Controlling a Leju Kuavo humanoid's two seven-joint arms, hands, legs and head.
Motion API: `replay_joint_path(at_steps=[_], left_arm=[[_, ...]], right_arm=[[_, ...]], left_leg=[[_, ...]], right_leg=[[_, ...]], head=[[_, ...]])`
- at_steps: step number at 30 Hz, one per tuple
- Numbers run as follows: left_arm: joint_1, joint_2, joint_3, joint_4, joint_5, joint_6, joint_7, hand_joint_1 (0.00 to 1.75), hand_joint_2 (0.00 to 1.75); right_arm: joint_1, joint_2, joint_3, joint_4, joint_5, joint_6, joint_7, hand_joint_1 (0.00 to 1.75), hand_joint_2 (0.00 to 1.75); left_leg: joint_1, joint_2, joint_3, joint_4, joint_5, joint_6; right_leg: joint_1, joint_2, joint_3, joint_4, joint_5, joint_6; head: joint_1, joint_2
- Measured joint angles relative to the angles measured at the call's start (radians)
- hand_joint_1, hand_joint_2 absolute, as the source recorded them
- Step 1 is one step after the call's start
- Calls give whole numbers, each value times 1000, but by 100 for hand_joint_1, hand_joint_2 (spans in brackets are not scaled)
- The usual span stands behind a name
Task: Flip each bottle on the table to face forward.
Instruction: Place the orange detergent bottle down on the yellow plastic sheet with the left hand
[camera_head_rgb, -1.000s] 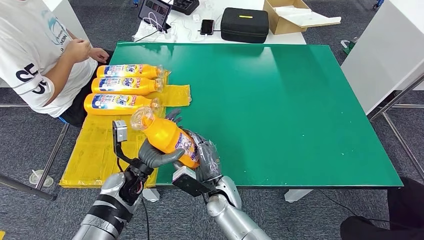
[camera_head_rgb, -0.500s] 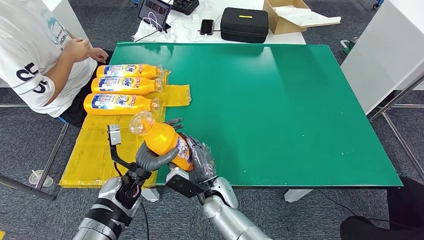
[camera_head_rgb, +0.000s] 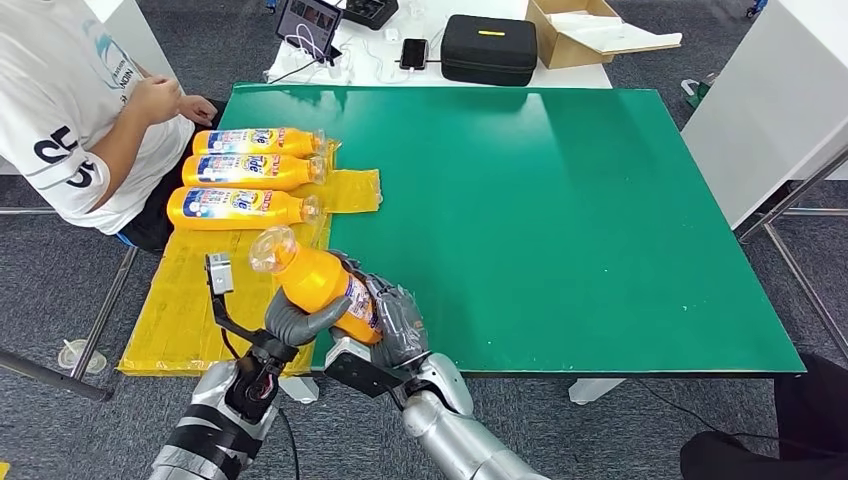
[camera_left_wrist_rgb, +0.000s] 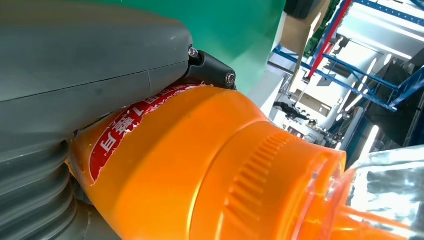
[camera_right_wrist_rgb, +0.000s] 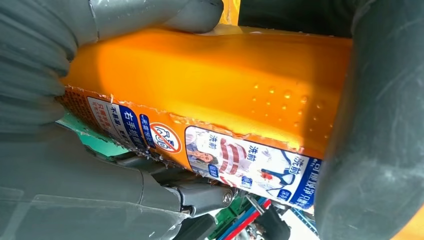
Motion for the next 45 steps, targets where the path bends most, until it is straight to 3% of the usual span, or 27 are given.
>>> replay_joint_path(at_steps=[2,3,5,6,7,9,18,22,28,32,36,39,45], left_arm=[[3,0,0,-7,-1,5,3,175,175],[4,0,0,-10,-2,8,3,175,175],[6,0,0,-12,-8,17,3,175,175],[6,-1,0,-13,-15,25,0,175,175],[6,-2,0,-13,-23,35,-4,175,175],[5,-5,0,-15,-58,75,-23,175,175],[-20,-13,36,-59,-253,305,-108,175,175],[-36,-14,100,-83,-350,451,-149,175,175],[-63,-14,205,-99,-449,593,-180,175,175],[-80,-11,233,-99,-584,718,-217,175,175],[-116,11,236,-85,-888,977,-218,175,175],[-164,43,229,-26,-1126,1125,-187,175,175],[-203,74,223,62,-1193,1167,-186,175,175]], right_arm=[[0,0,0,0,0,0,0,171,175],[0,0,0,0,0,0,1,146,175],[-1,0,0,0,0,0,2,58,175],[-1,0,0,0,1,0,4,19,131],[-1,0,0,0,1,0,8,0,87],[0,0,0,0,-1,4,17,0,0],[16,-8,-2,-76,-25,31,45,0,0],[48,-29,-3,-215,-30,32,73,0,0],[101,-56,-4,-391,-41,23,85,0,0],[127,-64,-6,-453,-90,-3,36,0,0],[169,-65,-23,-571,-197,-105,-77,0,0],[192,-65,-37,-668,-248,-127,-112,0,0],[213,-65,-51,-758,-267,-130,-121,0,0]], left_leg=[[0,0,0,0,0,0],[0,0,0,0,0,0],[0,0,0,0,0,0],[0,0,0,0,0,0],[0,0,0,0,0,0],[0,0,0,0,0,0],[0,0,-1,0,0,0],[0,0,-1,0,0,0],[0,0,-1,0,0,0],[0,0,-2,0,0,0],[0,0,-2,0,0,0],[0,0,-2,0,0,0],[0,0,-2,0,0,0]], right_leg=[[0,0,0,0,0,0],[0,0,0,0,0,0],[0,0,0,0,0,0],[0,0,0,0,0,0],[0,0,0,0,0,0],[0,0,0,0,0,0],[0,0,-1,0,0,0],[0,0,-1,0,0,0],[0,0,-1,0,0,0],[0,0,-1,0,0,0],[0,0,-1,0,0,0],[0,0,-1,0,0,0],[0,0,-2,0,0,0]], head=[[0,0],[0,0],[0,0],[0,0],[0,0],[0,0],[0,0],[0,0],[0,0],[0,0],[0,0],[0,0],[0,0]])
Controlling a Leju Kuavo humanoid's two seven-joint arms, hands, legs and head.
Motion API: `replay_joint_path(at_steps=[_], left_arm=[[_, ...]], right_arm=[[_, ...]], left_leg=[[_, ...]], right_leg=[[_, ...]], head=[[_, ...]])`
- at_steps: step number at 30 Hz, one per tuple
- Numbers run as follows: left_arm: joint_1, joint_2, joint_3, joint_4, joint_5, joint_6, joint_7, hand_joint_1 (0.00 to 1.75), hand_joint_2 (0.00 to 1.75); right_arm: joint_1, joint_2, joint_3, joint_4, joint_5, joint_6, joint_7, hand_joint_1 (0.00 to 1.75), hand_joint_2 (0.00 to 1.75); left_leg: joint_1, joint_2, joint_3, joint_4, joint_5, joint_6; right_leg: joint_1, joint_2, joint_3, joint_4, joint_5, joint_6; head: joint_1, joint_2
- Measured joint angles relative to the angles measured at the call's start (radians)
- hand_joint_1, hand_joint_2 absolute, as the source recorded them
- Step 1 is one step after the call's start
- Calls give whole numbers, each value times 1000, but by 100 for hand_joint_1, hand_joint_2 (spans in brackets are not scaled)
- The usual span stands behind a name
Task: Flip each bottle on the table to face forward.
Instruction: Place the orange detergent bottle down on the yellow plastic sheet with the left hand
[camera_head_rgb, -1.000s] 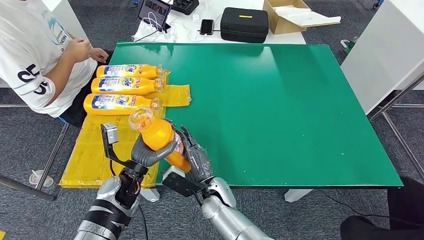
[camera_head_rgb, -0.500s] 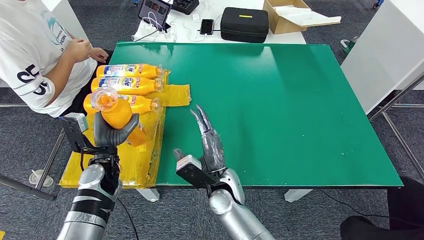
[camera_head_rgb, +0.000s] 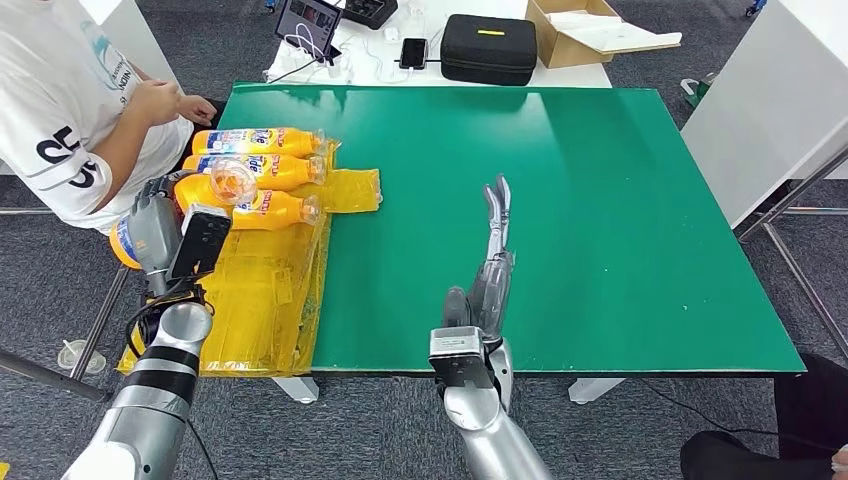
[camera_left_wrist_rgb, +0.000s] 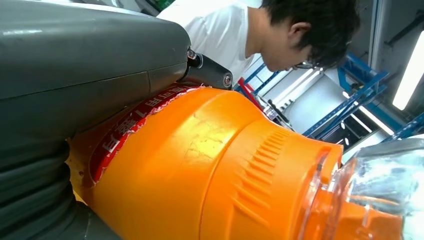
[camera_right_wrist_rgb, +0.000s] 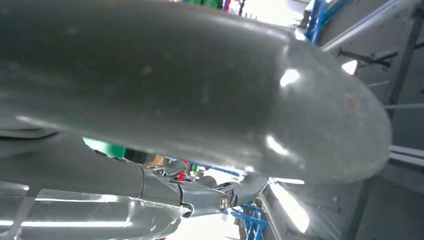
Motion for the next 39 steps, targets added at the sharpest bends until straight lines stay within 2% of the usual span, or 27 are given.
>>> replay_joint_path(at_steps=[6,9,13,20,24,32,33,36,37,39], left_arm=[[-14,9,-3,37,-27,8,14,175,175],[-36,29,-35,90,-187,4,91,175,175],[-70,76,-104,213,-352,-79,131,175,175],[-88,136,-191,370,-427,-257,125,175,175],[-92,151,-224,419,-437,-357,107,175,175],[-120,166,-255,455,-425,-461,85,175,175],[-123,168,-255,457,-420,-473,84,147,175],[-130,173,-256,461,-401,-507,82,17,175],[-131,175,-256,462,-393,-520,81,1,131],[-132,179,-256,464,-371,-546,74,0,44]], right_arm=[[8,0,-7,-26,-4,0,-7,0,0],[9,-1,-8,-32,-31,0,-16,0,0],[9,-10,-8,-34,-72,18,-19,0,0],[6,-19,-7,-24,-99,78,-18,0,0],[-3,-19,-4,-5,-110,114,-17,0,0],[-17,-18,1,40,-116,144,-13,0,0],[-17,-17,2,44,-116,145,-13,0,0],[-20,-14,2,54,-117,152,-13,0,0],[-21,-13,2,58,-118,155,-13,0,0],[-22,-10,3,65,-120,162,-13,0,0]], left_leg=[[0,0,0,0,0,0],[0,0,0,0,0,0],[0,1,0,0,0,0],[0,2,0,0,0,0],[0,2,-1,0,0,0],[0,-1,2,0,0,0],[0,-1,3,0,0,0],[0,-1,4,0,0,0],[0,-1,4,0,0,0],[0,-1,5,-1,0,0]], right_leg=[[0,0,0,0,0,0],[0,0,0,0,0,0],[0,1,0,0,0,0],[0,1,-1,0,0,0],[0,1,-1,0,0,0],[0,0,3,0,0,0],[0,0,4,0,0,0],[0,0,5,0,0,0],[0,0,5,0,0,0],[0,0,5,0,0,0]], head=[[0,0],[0,0],[0,0],[0,0],[0,0],[0,0],[0,0],[0,0],[0,0],[0,0]])
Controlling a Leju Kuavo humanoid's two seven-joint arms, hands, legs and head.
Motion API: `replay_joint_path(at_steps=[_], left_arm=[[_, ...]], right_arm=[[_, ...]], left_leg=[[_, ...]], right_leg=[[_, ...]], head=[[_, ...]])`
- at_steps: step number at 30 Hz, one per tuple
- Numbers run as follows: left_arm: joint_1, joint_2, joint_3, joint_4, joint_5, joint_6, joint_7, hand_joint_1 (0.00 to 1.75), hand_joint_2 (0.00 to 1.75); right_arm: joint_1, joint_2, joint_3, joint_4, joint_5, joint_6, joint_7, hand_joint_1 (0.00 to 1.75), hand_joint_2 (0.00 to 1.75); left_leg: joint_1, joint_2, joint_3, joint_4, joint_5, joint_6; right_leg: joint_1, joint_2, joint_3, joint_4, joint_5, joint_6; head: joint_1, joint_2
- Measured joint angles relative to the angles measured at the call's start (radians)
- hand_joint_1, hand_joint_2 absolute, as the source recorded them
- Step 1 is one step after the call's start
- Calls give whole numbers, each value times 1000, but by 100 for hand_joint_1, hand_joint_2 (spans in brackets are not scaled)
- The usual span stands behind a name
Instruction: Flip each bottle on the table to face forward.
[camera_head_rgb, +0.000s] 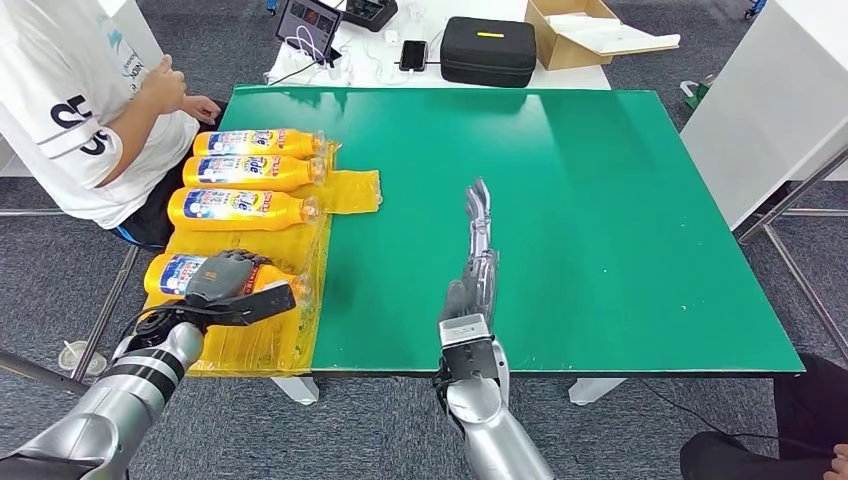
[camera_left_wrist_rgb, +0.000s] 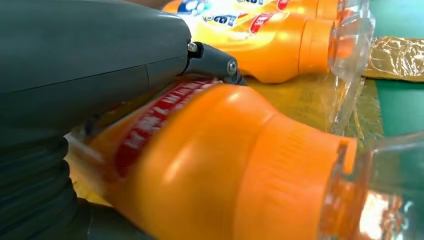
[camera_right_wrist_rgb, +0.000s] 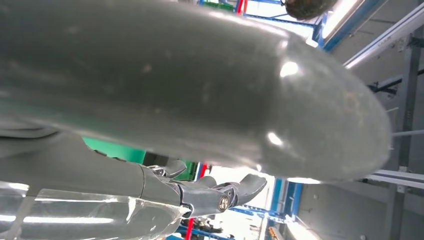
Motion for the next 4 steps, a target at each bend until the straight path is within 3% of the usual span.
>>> replay_joint_path(at_steps=[1,4], left_arm=[[0,2,0,0,12,-12,-7,0,0],[0,6,2,0,42,-43,-32,0,0]], right_arm=[[-1,1,0,4,-1,4,0,0,0],[-3,3,3,16,-3,16,0,0,0]], left_leg=[[0,0,0,0,0,0],[0,0,1,0,0,0]], right_leg=[[0,0,0,0,0,0],[0,0,1,0,0,0]], head=[[0,0],[0,0]])
